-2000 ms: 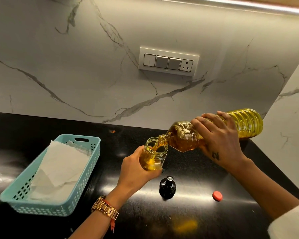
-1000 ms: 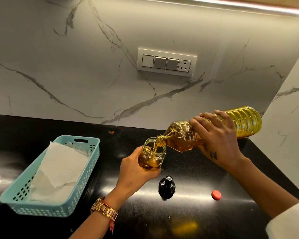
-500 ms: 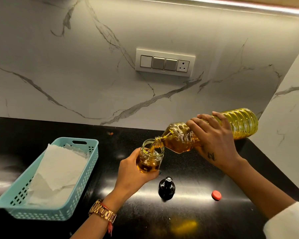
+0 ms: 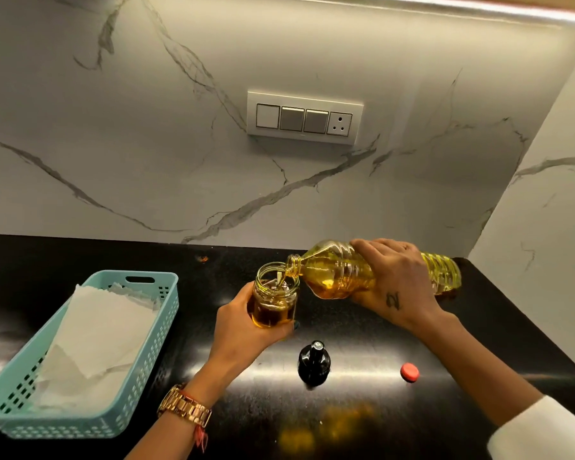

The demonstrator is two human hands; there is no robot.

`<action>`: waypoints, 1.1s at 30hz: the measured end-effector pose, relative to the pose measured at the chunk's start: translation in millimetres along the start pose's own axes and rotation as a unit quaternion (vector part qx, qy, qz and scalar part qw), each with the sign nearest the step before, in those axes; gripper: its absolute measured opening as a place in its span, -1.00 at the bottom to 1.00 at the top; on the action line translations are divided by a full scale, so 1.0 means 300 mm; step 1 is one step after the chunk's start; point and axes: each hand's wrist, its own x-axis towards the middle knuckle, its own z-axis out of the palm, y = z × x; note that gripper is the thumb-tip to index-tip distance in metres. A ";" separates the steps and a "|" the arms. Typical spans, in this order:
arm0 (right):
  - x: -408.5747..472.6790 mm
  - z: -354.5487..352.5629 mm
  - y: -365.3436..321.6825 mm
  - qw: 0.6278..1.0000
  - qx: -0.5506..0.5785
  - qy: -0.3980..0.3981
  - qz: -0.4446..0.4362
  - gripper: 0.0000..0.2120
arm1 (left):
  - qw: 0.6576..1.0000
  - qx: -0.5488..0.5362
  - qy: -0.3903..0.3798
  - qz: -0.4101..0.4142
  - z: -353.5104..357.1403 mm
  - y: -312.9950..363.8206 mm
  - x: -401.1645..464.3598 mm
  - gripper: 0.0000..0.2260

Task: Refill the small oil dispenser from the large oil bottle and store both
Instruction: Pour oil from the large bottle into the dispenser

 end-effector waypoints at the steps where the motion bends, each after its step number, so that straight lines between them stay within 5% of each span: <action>1: -0.005 0.006 0.000 1.000 0.008 -0.006 0.006 -0.34 | 1.000 -0.001 -0.002 0.000 0.000 0.001 0.004 -0.48; 12: -0.063 0.031 0.004 0.981 0.141 -0.067 0.112 -0.41 | 1.000 -0.020 -0.014 -0.002 0.022 0.003 0.033 -0.48; 25: -0.196 0.111 0.045 0.753 0.514 0.022 0.411 -0.42 | 0.988 -0.033 -0.072 -0.134 0.092 -0.202 -0.066 -0.46; 33: -0.249 0.172 0.063 0.717 0.524 0.039 0.458 -0.43 | 0.984 -0.024 -0.097 -0.149 0.124 -0.272 -0.075 -0.46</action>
